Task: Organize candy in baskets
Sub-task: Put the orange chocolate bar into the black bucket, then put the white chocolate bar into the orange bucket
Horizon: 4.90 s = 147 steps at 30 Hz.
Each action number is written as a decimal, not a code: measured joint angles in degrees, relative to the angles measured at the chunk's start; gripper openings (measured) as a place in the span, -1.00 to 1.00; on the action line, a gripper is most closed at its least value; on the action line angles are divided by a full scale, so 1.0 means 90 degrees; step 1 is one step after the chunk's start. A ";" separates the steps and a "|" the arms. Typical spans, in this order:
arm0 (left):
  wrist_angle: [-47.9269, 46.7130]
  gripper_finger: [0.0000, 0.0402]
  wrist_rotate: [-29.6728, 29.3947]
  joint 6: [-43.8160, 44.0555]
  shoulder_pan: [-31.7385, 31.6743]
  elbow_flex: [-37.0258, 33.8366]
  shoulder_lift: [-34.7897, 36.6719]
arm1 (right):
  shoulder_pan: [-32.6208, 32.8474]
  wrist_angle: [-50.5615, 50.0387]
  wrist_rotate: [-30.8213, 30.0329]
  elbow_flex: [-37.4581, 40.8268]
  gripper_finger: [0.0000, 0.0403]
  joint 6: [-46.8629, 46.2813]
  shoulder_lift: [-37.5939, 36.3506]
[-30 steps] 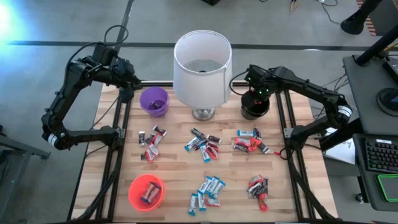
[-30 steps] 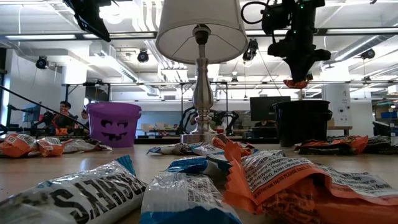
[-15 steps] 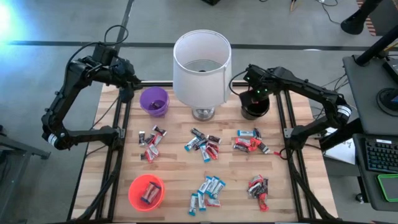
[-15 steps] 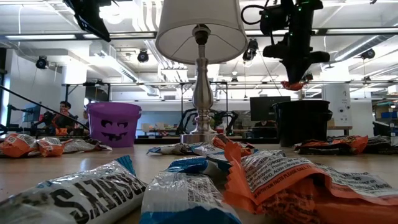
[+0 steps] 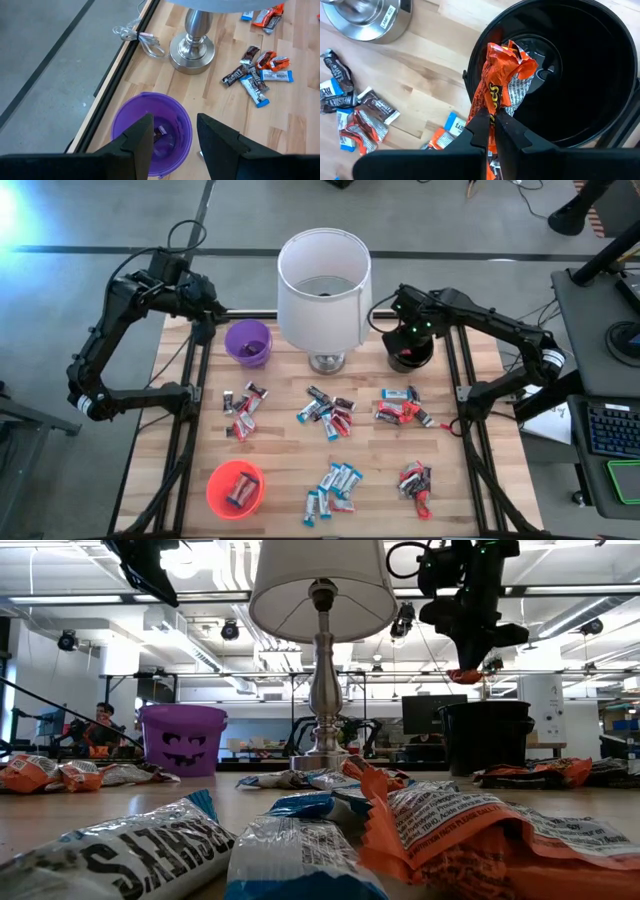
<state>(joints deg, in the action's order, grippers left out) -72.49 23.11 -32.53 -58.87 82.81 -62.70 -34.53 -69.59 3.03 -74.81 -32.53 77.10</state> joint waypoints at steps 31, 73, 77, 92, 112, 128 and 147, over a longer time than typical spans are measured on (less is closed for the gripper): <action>0.0000 -0.33 0.0000 0.0170 0.0000 0.0000 0.0000 | 0.0000 -0.0172 -0.1010 -0.0394 -0.73 -0.0006 -0.0044; 0.0402 -0.33 -0.0026 0.0527 0.0000 0.0000 -0.0002 | -0.0002 0.0957 -0.1464 -0.0395 -0.73 0.0060 -0.0032; 0.0408 -0.33 -0.0027 0.0531 0.0001 0.0000 -0.0002 | -0.0002 0.0953 -0.1471 -0.0395 -0.65 0.0709 -0.0032; 0.0410 -0.33 -0.0027 0.0561 0.0002 0.0000 -0.0002 | -0.0014 0.0529 -0.1497 -0.0393 -0.07 0.0925 -0.0025; -0.0563 -0.33 -0.0002 0.0697 0.0380 0.0000 -0.0002 | -0.0007 -0.0100 -0.0617 -0.0455 -0.18 0.1075 -0.0066; -0.0824 -0.33 -0.0002 0.1889 0.2920 0.0000 0.0107 | 0.0000 -0.1491 -0.0778 -0.2073 -0.09 0.1119 -0.0134; 0.0782 -0.33 -0.1677 0.4801 0.5803 0.0000 -0.0819 | 0.0000 -0.2025 -0.1005 -0.2248 -0.09 0.1076 -0.0355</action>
<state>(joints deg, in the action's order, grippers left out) -65.45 8.02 10.68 -6.64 82.81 -70.07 -34.52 -87.82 -6.02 -95.04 -22.85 73.91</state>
